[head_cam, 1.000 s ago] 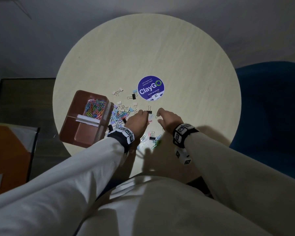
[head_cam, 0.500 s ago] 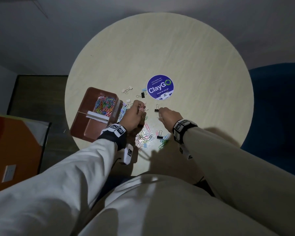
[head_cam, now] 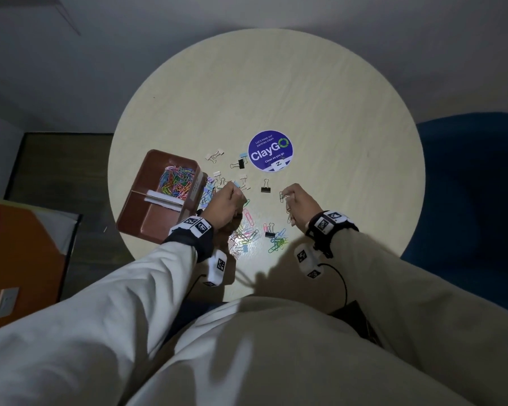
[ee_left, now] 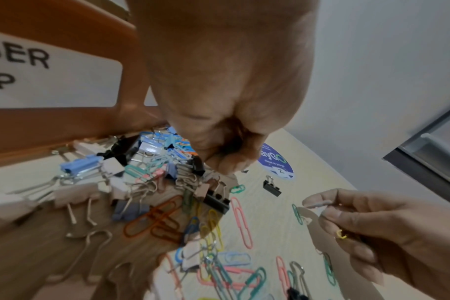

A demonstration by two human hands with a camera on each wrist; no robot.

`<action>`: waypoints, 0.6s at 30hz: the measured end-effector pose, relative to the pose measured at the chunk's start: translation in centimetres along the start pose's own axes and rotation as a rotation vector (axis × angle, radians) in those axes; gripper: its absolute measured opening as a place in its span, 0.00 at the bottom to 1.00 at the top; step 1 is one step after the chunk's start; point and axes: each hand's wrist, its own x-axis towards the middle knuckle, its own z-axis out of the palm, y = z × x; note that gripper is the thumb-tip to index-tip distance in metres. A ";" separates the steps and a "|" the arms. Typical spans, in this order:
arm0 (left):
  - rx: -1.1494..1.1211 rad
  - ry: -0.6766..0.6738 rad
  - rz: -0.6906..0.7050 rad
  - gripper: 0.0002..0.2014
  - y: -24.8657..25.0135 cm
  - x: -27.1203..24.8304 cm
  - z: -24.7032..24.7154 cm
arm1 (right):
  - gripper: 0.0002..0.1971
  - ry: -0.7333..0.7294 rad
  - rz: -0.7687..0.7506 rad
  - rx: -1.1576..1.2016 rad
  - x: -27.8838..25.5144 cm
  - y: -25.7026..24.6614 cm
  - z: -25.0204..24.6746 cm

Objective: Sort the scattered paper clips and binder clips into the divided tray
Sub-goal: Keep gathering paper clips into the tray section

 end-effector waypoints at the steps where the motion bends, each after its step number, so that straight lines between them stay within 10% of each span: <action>1: -0.039 -0.023 -0.014 0.10 -0.2 0.1 0.1 | 0.14 -0.005 0.026 0.118 0.1 0.2 0.0; 8: 0.239 -0.083 -0.001 0.08 -0.1 0.7 0.3 | 0.06 -0.007 0.139 0.443 -0.1 -0.2 -1.3; 13: 0.672 -0.147 0.064 0.29 0.1 0.7 -0.1 | 0.12 0.068 -0.096 -0.200 -0.2 0.3 -1.8; 18: 0.870 -0.150 0.140 0.30 -0.4 0.8 0.5 | 0.18 -0.229 -0.223 -0.869 0.4 0.4 -2.8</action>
